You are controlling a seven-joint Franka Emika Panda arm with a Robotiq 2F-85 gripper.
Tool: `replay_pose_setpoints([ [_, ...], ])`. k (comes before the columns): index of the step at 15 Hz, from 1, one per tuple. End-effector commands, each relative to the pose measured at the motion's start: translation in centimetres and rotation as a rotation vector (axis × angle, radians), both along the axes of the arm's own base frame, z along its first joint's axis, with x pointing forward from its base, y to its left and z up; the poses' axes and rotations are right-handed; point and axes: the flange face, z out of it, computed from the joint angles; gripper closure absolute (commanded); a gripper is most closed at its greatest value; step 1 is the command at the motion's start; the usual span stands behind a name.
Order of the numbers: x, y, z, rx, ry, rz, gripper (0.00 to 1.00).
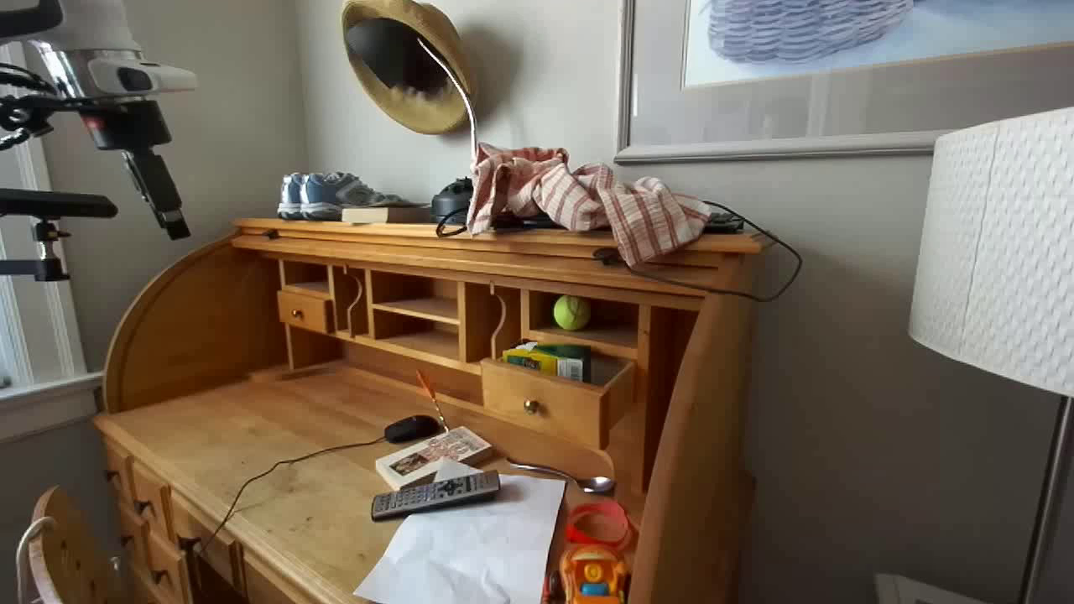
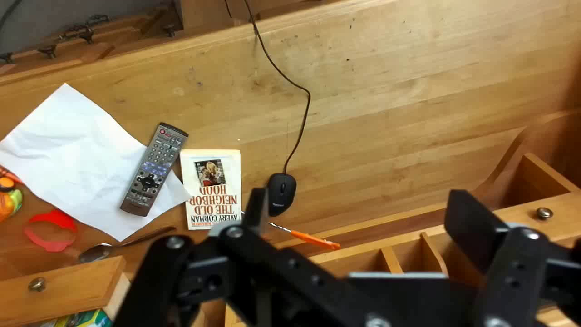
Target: Remove the crayon box from the drawer and move it to the left
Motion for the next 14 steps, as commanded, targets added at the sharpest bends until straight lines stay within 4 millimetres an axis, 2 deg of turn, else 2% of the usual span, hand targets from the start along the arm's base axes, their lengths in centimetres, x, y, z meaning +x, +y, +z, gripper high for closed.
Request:
replay_pose_setpoints([
  [1,0.0,0.0,0.0,0.000,0.001,0.000,0.00],
  [5,0.4,-0.4,0.1,-0.004,-0.020,-0.027,0.00],
  [7,2.2,-3.0,0.8,-0.044,-0.100,-0.092,0.00],
  [9,4.3,-7.0,1.6,-0.119,-0.167,-0.122,0.00],
  [12,7.2,-13.1,1.6,-0.224,-0.150,-0.143,0.00],
  [14,8.9,-16.2,1.2,-0.260,-0.100,-0.123,0.00],
])
